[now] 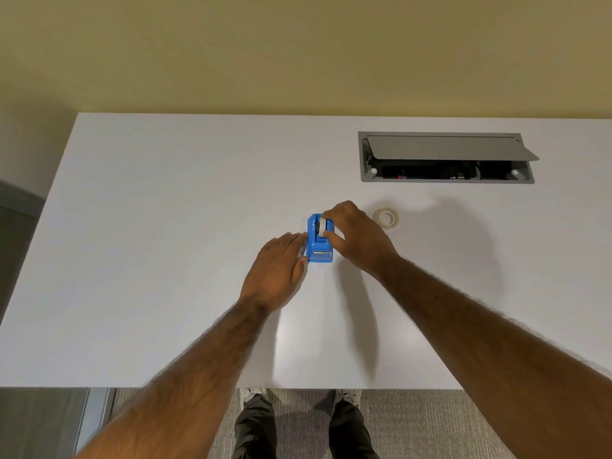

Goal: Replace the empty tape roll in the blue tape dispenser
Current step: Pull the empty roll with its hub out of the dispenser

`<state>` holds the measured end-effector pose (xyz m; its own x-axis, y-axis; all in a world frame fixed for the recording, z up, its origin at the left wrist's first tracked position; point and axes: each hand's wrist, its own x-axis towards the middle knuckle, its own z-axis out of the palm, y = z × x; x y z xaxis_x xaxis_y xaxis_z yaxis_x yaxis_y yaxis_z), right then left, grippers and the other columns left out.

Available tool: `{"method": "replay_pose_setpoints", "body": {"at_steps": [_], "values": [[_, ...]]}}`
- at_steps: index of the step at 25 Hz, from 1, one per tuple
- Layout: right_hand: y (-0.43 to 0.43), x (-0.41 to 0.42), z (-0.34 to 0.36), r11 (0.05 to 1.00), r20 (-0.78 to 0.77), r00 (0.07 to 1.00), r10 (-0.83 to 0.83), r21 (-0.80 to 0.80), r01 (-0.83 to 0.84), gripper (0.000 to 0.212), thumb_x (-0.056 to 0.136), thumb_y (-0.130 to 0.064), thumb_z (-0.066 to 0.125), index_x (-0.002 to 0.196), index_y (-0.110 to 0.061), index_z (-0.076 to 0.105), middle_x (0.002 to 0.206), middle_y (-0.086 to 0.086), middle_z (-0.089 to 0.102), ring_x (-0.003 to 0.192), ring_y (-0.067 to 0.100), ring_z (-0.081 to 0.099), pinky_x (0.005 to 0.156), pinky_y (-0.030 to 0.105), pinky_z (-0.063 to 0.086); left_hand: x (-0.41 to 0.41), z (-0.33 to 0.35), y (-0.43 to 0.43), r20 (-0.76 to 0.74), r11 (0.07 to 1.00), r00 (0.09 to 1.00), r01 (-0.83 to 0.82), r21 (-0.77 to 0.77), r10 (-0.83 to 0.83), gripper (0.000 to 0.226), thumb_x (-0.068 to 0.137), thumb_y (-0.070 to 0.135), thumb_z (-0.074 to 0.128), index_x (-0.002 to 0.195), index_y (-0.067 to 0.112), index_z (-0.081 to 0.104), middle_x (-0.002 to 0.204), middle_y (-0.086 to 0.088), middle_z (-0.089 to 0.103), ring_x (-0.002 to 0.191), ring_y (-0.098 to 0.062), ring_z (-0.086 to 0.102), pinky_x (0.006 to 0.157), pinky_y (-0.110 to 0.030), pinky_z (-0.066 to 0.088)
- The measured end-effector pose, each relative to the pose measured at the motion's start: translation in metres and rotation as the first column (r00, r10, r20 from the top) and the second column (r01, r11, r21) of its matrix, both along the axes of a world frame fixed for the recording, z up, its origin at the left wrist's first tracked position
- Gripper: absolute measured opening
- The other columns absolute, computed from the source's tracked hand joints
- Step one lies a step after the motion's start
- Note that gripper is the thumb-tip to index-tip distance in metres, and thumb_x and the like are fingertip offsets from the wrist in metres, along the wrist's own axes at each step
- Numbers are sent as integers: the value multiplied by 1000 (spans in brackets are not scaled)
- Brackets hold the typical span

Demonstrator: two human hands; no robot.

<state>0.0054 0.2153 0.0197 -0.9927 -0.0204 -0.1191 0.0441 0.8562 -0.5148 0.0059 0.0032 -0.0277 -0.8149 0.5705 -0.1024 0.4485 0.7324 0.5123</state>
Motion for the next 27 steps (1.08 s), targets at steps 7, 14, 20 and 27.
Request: {"method": "replay_pose_setpoints", "body": {"at_steps": [7, 14, 20, 27], "values": [[-1, -3, -3, 999, 44, 998, 38, -9, -38, 44, 83, -33, 63, 124, -19, 53, 118, 1, 56, 101, 17, 57, 81, 33, 55, -4, 17, 4, 36, 993, 997, -78, 93, 75, 52, 100, 25, 31, 148, 12, 47, 144, -7, 58, 130, -27, 56, 111, -29, 31], [-8, -11, -2, 1000, 29, 1000, 7, -5, -7, 33, 79, -26, 68, 106, -15, 53, 99, 3, 59, 73, 19, 58, 66, 26, 53, -10, 10, 4, -38, 999, 998, 41, 26, -40, 54, 97, 22, 37, 150, 12, 44, 128, -7, 66, 110, -27, 63, 99, -38, 47], [-7, -15, -1, 1000, 52, 999, 10, -11, -9, 36, 80, -26, 67, 110, -12, 57, 102, 5, 60, 76, 19, 60, 70, 28, 55, -8, 2, 2, -90, 996, 992, 88, 1, -88, 63, 89, 16, 40, 153, 11, 38, 127, -7, 63, 104, -27, 59, 97, -38, 47], [-8, -15, 0, 1000, 48, 999, 16, 2, -16, 34, 79, -28, 66, 108, -13, 57, 99, 4, 60, 73, 17, 59, 67, 26, 53, -9, 4, 2, -125, 995, 988, 98, 15, -96, 68, 86, 9, 48, 153, 11, 38, 124, -7, 64, 102, -27, 58, 96, -39, 47]]}}
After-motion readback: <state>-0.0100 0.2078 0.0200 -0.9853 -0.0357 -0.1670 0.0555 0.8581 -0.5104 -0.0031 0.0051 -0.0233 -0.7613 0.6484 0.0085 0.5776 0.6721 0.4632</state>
